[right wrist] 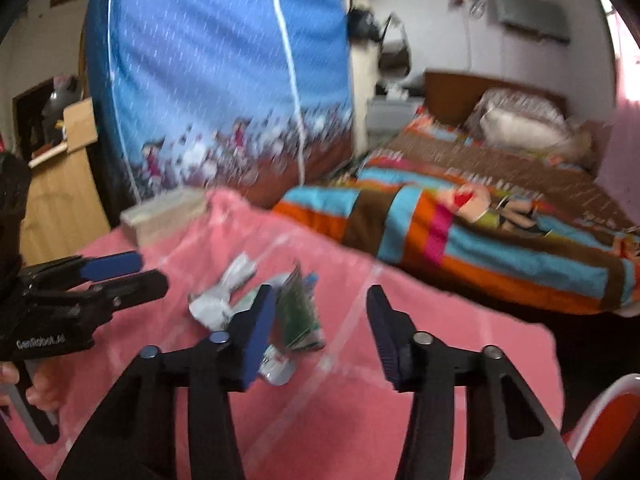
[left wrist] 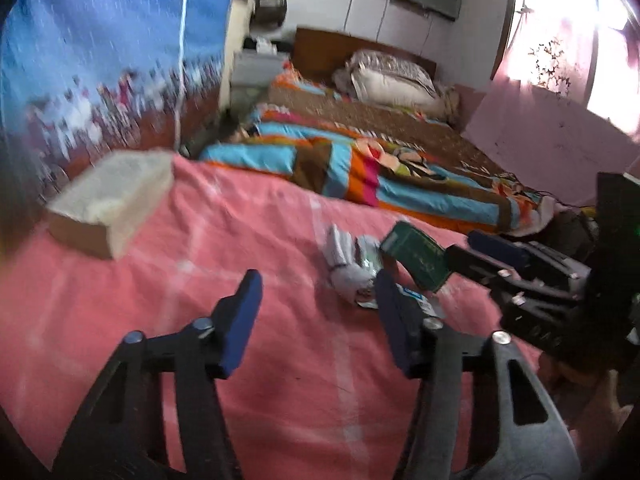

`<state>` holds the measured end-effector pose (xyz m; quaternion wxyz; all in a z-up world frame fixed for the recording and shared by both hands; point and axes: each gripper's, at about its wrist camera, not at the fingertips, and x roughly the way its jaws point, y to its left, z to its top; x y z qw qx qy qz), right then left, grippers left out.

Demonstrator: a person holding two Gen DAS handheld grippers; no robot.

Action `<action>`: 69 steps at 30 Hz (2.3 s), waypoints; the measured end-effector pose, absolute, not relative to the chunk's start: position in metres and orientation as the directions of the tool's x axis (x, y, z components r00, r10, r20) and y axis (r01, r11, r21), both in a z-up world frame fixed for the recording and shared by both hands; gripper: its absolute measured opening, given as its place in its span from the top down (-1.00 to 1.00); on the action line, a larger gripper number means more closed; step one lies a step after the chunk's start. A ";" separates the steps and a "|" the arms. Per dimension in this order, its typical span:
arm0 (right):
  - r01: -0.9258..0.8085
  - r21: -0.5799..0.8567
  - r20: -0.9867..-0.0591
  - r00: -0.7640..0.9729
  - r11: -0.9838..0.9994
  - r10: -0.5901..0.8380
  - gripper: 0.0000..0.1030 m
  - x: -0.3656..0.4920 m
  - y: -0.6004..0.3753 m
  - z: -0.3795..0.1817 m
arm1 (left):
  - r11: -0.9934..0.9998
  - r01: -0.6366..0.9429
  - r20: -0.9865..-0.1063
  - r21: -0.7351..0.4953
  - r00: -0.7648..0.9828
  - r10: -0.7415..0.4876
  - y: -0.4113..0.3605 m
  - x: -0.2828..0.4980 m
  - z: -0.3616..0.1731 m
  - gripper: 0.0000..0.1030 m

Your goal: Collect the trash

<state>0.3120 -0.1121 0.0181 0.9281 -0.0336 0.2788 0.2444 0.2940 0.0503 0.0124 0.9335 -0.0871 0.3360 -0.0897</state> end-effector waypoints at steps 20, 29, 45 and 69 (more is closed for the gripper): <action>-0.525 0.155 -0.636 0.596 0.837 0.491 0.87 0.324 -0.105 -0.001 | 0.933 0.139 -0.662 -0.333 0.670 -0.336 0.040 0.309 0.002 0.55; -0.514 0.090 -0.475 0.731 0.853 0.490 0.88 0.292 -0.115 0.023 | 0.956 0.136 -0.531 -0.258 0.807 -0.259 0.039 0.268 0.027 0.58; -0.480 0.042 -0.428 0.784 0.876 0.450 0.87 0.239 -0.150 0.034 | 0.964 0.180 -0.634 -0.197 0.726 -0.265 0.002 0.240 0.024 0.57; -0.504 0.058 -0.577 0.687 0.861 0.441 0.87 0.204 -0.171 -0.004 | 0.952 0.198 -0.696 -0.234 0.650 -0.306 -0.010 0.184 0.015 0.61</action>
